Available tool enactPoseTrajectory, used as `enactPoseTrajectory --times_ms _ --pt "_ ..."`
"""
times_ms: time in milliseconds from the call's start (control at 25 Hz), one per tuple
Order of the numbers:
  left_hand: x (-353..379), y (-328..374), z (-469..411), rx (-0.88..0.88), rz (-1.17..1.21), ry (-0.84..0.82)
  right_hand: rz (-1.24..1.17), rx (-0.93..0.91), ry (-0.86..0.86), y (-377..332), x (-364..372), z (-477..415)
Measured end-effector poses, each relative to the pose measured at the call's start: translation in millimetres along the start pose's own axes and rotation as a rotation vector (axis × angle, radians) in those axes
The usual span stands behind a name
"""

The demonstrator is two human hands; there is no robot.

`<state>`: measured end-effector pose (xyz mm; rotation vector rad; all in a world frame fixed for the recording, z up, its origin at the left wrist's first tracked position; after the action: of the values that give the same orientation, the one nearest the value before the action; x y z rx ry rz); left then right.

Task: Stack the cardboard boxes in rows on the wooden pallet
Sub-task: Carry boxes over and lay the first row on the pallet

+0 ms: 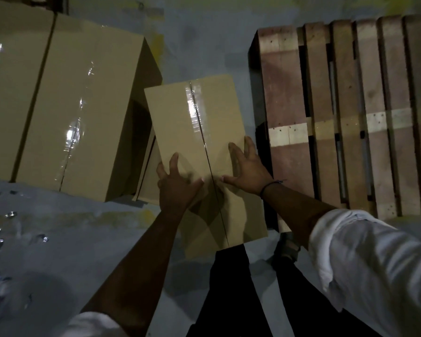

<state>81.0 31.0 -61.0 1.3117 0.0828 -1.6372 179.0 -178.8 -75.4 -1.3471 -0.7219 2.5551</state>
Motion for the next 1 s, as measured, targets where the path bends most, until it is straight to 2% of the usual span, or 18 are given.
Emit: enactPoseTrajectory --times_ms 160,280,600,760,1000 --pt "17 38 28 0.043 -0.065 -0.031 -0.017 0.047 0.009 38 -24 26" --pt "39 76 52 0.175 -0.116 -0.064 -0.002 0.098 0.06 77 -50 54" --pt "151 164 140 0.293 -0.109 -0.247 0.102 0.218 0.211 218 -110 124" --pt "216 170 157 0.316 -0.09 -0.247 0.161 0.203 0.21 286 -107 125" --pt "289 159 146 0.338 -0.086 -0.162 0.198 0.132 0.214 346 -85 92"
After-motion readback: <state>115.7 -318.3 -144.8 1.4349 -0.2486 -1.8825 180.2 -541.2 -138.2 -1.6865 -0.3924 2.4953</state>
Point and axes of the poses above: each hand's wrist, its own z-axis away from the middle knuckle, its own x-axis out of the palm, y = z × x, the point moved 7 cm from there along -z, towards the middle knuckle, and after that the axes turned 12 degrees about y, right-handed, at the moved point
